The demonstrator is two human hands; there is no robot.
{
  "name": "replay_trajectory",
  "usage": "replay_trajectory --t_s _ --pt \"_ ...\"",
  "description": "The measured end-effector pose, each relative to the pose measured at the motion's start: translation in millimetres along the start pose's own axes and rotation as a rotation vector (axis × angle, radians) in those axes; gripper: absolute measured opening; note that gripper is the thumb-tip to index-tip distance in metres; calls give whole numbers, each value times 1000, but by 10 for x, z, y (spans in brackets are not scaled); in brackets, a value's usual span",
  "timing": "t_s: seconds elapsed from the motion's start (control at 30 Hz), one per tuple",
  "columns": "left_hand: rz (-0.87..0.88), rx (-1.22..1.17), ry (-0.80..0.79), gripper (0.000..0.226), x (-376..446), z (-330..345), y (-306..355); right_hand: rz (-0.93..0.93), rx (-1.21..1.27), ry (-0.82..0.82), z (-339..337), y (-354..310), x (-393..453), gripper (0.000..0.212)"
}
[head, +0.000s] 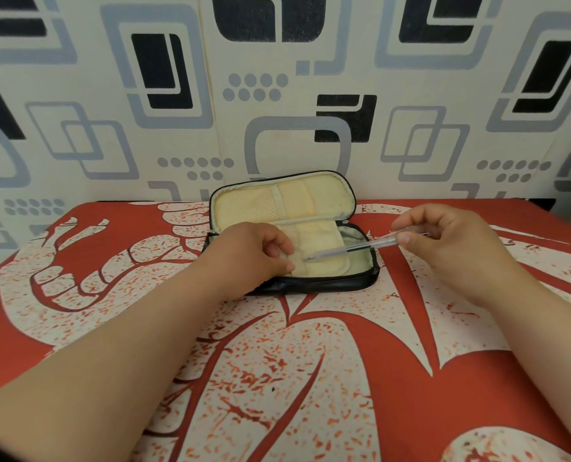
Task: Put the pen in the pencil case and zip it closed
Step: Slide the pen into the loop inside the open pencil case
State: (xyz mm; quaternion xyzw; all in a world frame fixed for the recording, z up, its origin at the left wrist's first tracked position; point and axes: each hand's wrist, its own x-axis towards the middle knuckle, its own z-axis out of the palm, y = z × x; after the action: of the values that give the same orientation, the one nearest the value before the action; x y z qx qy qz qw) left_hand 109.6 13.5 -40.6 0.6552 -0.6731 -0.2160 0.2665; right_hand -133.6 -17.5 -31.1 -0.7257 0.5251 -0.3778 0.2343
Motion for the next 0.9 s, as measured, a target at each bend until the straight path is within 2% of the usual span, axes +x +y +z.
replay_trajectory --t_s 0.2,0.47,0.9 --pt "-15 22 -27 25 -10 -7 23 -58 -46 -13 -30 -36 -2 19" --pt "-39 14 -12 10 7 17 53 60 64 -41 42 44 8 17" --pt "-99 91 40 4 66 52 92 4 -3 -2 -15 18 9 16"
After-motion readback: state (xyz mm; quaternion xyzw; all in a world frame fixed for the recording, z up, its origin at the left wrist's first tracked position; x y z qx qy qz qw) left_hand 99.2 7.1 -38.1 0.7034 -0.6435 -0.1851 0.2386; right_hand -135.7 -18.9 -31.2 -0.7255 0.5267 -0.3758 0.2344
